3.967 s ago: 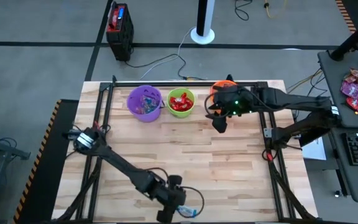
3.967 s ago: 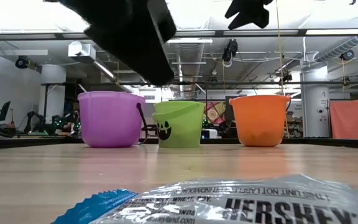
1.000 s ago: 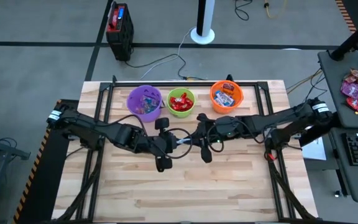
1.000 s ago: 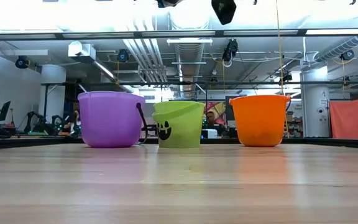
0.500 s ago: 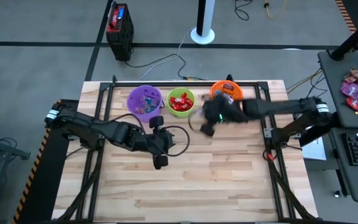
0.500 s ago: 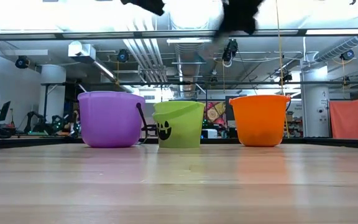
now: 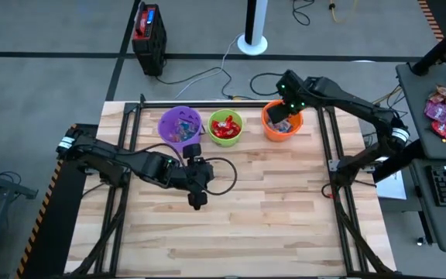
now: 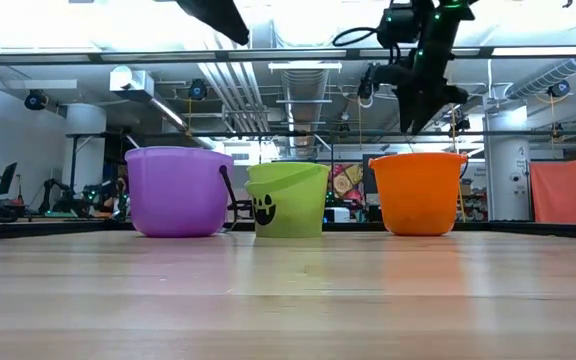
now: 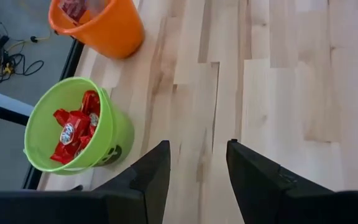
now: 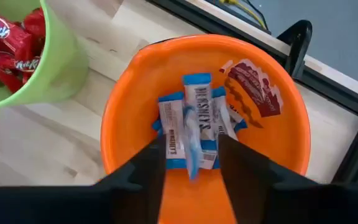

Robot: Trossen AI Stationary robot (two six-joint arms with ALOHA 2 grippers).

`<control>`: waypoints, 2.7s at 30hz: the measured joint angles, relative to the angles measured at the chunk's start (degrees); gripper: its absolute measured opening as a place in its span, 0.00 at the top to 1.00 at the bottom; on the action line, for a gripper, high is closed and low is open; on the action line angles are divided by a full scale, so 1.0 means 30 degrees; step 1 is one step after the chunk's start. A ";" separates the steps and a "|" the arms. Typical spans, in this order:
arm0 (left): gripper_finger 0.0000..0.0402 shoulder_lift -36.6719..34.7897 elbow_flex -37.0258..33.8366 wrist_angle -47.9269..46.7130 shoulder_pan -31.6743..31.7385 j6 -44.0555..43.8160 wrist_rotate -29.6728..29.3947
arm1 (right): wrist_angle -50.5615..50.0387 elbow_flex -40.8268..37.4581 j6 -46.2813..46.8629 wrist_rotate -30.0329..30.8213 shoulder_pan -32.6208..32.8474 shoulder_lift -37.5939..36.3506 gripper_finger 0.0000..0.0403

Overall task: Sort candy by brand, put in halloween buckets
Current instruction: Put the white chocolate bar into the orange bucket, then return to Home Position

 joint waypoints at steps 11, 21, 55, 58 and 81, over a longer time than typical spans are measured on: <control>0.65 0.0113 -0.0180 -0.0814 0.0002 -0.2324 0.1056 | 0.5236 -0.0044 -0.1973 -0.0799 0.1551 -0.0982 0.47; 0.65 -0.7388 -0.6953 0.8927 0.0315 0.3081 0.4580 | 1.5030 -0.3466 -0.6170 -0.0861 0.6210 -0.2985 0.47; 0.65 -2.9214 -2.3556 1.8894 0.0912 0.3104 0.3791 | 2.6609 -1.7948 -0.2816 -0.7705 0.8611 -1.3598 0.47; 0.65 -2.9010 -2.3986 1.9093 0.0912 0.3123 0.3891 | 2.8678 -1.9832 -0.1881 -0.8123 0.8729 -1.4962 0.47; 0.65 -2.9070 -2.6483 1.8476 0.0912 0.4911 0.3220 | 3.3757 -2.6090 -0.2131 -0.7865 0.8721 -2.4317 0.47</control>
